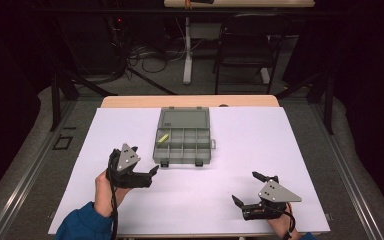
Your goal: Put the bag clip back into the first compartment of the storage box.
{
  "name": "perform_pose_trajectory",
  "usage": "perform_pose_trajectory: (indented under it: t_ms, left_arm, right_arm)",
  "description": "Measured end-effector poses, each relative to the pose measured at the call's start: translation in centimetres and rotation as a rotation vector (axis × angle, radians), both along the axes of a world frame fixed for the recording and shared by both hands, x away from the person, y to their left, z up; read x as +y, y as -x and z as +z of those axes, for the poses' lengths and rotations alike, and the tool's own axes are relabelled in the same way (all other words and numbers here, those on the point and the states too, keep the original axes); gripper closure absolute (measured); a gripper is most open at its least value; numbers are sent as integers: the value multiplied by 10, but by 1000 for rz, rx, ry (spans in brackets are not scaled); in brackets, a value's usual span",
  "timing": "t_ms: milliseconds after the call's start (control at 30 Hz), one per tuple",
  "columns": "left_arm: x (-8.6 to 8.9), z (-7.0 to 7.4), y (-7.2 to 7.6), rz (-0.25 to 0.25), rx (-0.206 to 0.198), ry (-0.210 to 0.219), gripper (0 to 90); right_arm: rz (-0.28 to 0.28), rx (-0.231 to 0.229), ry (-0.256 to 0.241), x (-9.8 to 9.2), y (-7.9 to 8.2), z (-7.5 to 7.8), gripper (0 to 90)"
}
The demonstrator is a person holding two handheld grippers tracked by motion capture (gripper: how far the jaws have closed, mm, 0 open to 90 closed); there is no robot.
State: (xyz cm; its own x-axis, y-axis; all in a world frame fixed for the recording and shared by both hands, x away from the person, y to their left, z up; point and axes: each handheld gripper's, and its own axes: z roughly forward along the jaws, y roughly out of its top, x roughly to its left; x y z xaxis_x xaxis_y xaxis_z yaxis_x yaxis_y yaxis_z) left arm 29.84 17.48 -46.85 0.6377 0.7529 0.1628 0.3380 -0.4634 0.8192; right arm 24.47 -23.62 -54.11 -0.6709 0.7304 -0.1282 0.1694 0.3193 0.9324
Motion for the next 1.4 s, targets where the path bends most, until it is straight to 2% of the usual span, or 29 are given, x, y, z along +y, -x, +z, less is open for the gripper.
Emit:
perform_pose_trajectory:
  t_ms: [300,700,1133,1300,1400]
  left_arm:
    - [11,-8,21,12,-28,13,109]
    - [27,-25,44,18,-25,21,109]
    - [39,-41,59,41,-43,55,109]
    - [42,-48,65,35,-58,54,109]
    - [42,-53,67,27,-53,58,109]
  right_arm:
    - [-3,0,-3,-1,0,0,15]
    - [-3,4,0,-1,0,0,15]
    - [-4,5,4,0,0,-1,15]
    - [-4,4,4,0,0,0,15]
    - [-3,4,4,0,0,-1,15]
